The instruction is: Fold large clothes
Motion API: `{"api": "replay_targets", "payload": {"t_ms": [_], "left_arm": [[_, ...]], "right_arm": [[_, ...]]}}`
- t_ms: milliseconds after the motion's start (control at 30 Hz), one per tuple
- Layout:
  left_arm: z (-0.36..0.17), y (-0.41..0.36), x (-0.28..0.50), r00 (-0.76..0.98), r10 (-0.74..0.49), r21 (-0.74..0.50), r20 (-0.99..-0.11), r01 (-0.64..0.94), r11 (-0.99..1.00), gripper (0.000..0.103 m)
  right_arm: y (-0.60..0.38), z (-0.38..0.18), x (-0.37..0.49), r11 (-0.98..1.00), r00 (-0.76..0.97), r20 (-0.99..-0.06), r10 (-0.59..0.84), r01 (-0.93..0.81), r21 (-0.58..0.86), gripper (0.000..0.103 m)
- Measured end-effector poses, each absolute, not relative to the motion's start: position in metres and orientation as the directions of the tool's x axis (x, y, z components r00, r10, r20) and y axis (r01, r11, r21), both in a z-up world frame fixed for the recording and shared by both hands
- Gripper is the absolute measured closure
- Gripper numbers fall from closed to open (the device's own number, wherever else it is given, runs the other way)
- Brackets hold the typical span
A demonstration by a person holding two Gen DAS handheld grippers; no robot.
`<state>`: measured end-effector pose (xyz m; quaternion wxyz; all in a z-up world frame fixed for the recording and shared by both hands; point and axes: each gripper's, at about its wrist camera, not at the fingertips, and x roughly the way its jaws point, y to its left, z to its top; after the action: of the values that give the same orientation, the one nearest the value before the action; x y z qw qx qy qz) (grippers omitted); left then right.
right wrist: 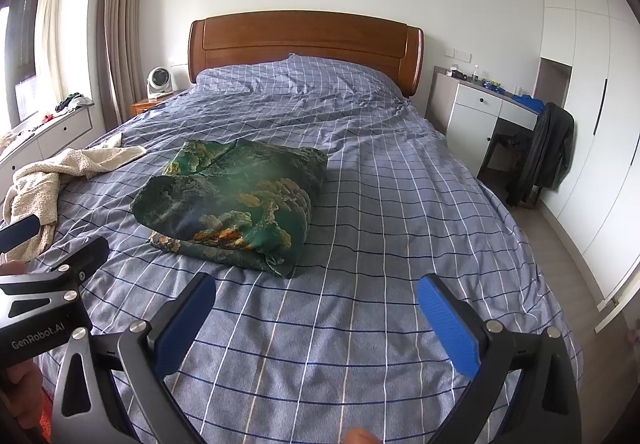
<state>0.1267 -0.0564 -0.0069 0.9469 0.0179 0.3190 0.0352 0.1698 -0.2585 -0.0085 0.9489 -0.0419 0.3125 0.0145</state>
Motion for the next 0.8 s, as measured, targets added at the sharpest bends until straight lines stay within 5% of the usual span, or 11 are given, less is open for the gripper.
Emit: {"api": "replay_targets", "payload": {"t_ms": [800], "left_arm": [[-0.0023, -0.0557, 0.1266, 0.792, 0.082, 0.063, -0.606, -0.055, 0.996, 0.0]], "right_arm": [[-0.2567, -0.0018, 0.1675, 0.995, 0.807, -0.59, 0.007, -0.066, -0.079, 0.0]]}}
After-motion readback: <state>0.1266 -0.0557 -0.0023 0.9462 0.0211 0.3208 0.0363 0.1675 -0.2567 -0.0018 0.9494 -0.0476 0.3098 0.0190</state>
